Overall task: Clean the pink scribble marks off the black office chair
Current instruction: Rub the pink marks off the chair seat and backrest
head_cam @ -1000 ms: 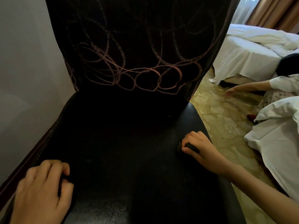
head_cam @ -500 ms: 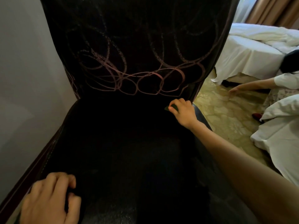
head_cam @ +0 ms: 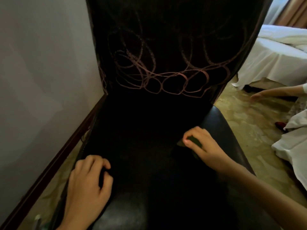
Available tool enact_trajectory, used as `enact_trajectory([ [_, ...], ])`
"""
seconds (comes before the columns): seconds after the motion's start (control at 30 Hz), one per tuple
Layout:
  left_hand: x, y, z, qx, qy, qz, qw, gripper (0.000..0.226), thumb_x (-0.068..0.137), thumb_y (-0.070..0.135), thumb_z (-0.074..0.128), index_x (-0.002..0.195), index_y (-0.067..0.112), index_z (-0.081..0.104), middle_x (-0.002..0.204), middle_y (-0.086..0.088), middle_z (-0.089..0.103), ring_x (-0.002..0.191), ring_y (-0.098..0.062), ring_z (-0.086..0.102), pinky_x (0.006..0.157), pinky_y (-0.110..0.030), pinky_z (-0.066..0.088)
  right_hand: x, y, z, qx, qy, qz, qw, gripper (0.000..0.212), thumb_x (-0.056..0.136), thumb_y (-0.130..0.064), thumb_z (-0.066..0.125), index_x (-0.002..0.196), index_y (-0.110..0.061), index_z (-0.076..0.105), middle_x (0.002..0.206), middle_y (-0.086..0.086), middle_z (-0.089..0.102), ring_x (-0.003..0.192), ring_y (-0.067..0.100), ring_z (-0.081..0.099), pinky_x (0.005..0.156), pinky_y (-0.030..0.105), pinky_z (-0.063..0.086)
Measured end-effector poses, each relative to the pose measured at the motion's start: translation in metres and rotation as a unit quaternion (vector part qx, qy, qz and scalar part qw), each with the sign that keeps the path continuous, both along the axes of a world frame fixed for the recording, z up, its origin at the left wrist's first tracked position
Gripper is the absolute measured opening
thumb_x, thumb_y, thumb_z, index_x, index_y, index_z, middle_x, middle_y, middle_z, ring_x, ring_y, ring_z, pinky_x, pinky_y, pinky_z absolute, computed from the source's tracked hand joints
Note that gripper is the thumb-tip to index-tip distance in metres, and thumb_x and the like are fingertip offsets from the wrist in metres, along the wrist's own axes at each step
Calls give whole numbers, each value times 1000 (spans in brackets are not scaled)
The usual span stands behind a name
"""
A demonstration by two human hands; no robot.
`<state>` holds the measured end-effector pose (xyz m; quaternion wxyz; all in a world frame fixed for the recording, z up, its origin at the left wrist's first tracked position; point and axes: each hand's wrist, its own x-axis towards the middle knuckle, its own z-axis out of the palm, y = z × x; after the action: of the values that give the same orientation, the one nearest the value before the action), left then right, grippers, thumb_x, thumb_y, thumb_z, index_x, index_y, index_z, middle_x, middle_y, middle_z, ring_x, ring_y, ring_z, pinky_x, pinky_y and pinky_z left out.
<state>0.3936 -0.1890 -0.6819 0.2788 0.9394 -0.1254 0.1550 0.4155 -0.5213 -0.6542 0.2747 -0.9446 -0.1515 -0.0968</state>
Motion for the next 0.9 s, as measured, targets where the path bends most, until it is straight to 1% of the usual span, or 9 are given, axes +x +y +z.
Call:
enact_trajectory([
  [0.13, -7, 12, 12, -108, -21, 0, 994, 18, 80, 28, 37, 87, 25, 53, 91, 8, 51, 86, -7, 45, 75, -16, 30, 62, 71, 5, 0, -57, -2, 998, 31, 92, -47, 37, 100, -25, 57, 101, -9, 54, 94, 13, 49, 85, 25, 32],
  [0.27, -11, 45, 12, -88, -3, 44, 995, 19, 79, 25, 39, 84, 21, 57, 88, 5, 53, 82, -12, 47, 70, -20, 28, 122, 132, -8, -33, 15, -77, 996, 24, 98, -39, 42, 111, -24, 55, 114, 2, 52, 108, 27, 45, 90, 37, 34],
  [0.37, -14, 68, 9, -79, 53, 85, 992, 14, 82, 6, 55, 83, 20, 58, 86, 3, 53, 80, -16, 48, 65, -18, 30, 122, 161, -11, -104, 54, -132, 984, 26, 99, -37, 42, 118, -23, 52, 122, 4, 47, 109, 28, 40, 88, 36, 32],
  [0.53, -21, 88, 12, -47, 134, 62, 988, 17, 80, 2, 62, 82, 19, 60, 84, 5, 52, 78, -14, 52, 67, -27, 42, 8, 205, -15, -117, -22, 31, 992, 23, 91, -40, 44, 104, -24, 55, 105, 1, 53, 91, 22, 49, 73, 37, 42],
  [0.6, -26, 91, 16, -36, 157, 35, 986, 16, 82, 3, 61, 83, 19, 59, 85, 7, 50, 76, -9, 51, 63, -21, 38, -54, 218, -15, -122, -21, 99, 987, 20, 86, -43, 40, 98, -30, 51, 101, -5, 53, 84, 16, 52, 65, 31, 45],
  [0.67, -33, 96, 18, -27, 173, 15, 984, 16, 84, 6, 60, 83, 22, 57, 84, 9, 49, 74, -6, 49, 59, -17, 34, -90, 222, -14, -160, -10, 134, 978, 21, 83, -48, 37, 99, -38, 46, 105, -11, 50, 88, 9, 54, 69, 23, 48],
  [0.7, -38, 99, 20, -23, 181, 9, 983, 16, 85, 6, 60, 83, 22, 57, 84, 10, 49, 73, -5, 50, 58, -17, 35, -97, 222, -11, -168, -11, 134, 977, 21, 84, -49, 35, 100, -39, 45, 107, -13, 47, 91, 7, 52, 74, 22, 48],
  [0.8, -52, 112, 26, -24, 204, 4, 979, 19, 86, 7, 60, 82, 25, 57, 83, 12, 51, 68, -6, 53, 56, -17, 39, -77, 219, -4, -64, 25, 168, 983, 19, 91, -46, 36, 102, -35, 48, 107, -11, 45, 95, 9, 44, 83, 30, 41],
  [0.9, -69, 127, 27, -14, 221, 4, 975, 20, 84, 6, 61, 83, 26, 58, 83, 15, 52, 68, -5, 54, 56, -15, 42, -12, 225, -2, -24, -33, 73, 996, 28, 91, -48, 35, 104, -30, 53, 106, -3, 52, 97, 17, 47, 83, 34, 37],
])
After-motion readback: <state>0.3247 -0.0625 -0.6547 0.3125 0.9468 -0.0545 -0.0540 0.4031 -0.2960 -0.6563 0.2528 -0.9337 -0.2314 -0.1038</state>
